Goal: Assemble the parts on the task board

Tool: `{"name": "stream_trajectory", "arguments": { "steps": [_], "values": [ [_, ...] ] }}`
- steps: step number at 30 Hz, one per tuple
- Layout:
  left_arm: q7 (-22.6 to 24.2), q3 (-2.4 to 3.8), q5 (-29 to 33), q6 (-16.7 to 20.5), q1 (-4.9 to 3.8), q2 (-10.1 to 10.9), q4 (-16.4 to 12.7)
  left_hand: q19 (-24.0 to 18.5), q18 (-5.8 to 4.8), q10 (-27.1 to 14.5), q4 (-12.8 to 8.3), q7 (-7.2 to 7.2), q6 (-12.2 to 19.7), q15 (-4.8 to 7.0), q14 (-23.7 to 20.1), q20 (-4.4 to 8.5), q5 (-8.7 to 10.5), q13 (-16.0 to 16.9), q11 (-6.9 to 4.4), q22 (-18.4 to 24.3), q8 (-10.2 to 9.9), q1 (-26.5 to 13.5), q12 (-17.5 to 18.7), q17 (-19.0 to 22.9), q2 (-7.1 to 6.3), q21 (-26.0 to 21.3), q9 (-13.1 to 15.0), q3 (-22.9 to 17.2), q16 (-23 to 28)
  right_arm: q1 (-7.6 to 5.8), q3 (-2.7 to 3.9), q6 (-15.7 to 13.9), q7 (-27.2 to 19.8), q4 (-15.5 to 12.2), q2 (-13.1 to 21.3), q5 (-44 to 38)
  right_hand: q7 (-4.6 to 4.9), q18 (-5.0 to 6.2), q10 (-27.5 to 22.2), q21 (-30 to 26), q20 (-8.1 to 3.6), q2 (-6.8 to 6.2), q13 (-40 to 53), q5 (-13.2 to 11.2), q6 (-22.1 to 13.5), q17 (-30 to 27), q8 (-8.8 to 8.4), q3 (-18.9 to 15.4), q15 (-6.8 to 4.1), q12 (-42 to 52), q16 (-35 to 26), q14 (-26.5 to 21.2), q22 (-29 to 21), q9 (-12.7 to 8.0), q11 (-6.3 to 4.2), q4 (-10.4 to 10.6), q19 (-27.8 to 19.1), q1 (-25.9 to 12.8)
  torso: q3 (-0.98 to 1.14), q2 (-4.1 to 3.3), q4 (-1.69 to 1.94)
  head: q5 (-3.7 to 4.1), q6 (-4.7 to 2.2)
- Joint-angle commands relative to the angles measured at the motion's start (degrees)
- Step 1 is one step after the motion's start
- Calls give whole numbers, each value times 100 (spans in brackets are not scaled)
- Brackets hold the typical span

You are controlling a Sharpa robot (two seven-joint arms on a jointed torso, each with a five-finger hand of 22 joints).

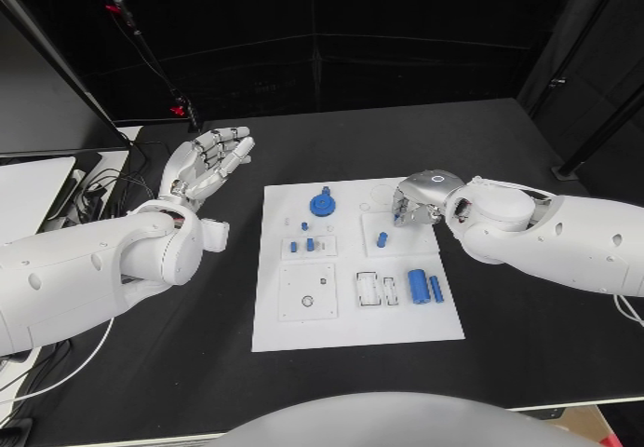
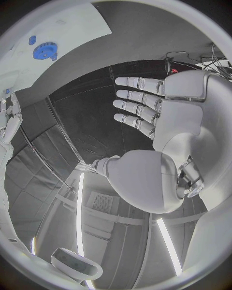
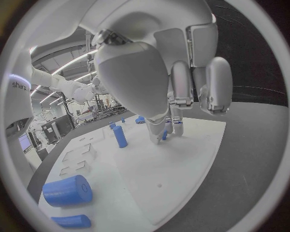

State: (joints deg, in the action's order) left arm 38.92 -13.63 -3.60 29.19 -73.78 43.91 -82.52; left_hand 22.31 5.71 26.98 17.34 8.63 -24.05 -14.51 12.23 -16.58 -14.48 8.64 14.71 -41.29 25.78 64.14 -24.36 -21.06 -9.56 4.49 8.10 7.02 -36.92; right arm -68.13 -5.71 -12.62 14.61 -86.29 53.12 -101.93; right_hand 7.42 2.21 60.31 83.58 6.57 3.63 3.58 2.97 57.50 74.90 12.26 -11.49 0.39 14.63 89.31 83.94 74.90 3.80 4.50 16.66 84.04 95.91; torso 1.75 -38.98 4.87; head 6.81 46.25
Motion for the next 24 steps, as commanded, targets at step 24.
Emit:
{"name": "stream_trajectory", "arguments": {
  "steps": [24],
  "values": [
    [1073,5,22,-63,-8,21,20,98,-66,-238,-20,822,238,-30,-102,-7,32,-4,9,111,398,37,-411,236,293,-61,14,-207,-294,21,-9,41,104,-58,-2,-91,-172,-47,789,24,-127,224,-16,-26,630,1409,8,192,-136,-351,33,585,1196,49,-176,-15,197,426,0,5,-8,-19,18]
  ]
}}
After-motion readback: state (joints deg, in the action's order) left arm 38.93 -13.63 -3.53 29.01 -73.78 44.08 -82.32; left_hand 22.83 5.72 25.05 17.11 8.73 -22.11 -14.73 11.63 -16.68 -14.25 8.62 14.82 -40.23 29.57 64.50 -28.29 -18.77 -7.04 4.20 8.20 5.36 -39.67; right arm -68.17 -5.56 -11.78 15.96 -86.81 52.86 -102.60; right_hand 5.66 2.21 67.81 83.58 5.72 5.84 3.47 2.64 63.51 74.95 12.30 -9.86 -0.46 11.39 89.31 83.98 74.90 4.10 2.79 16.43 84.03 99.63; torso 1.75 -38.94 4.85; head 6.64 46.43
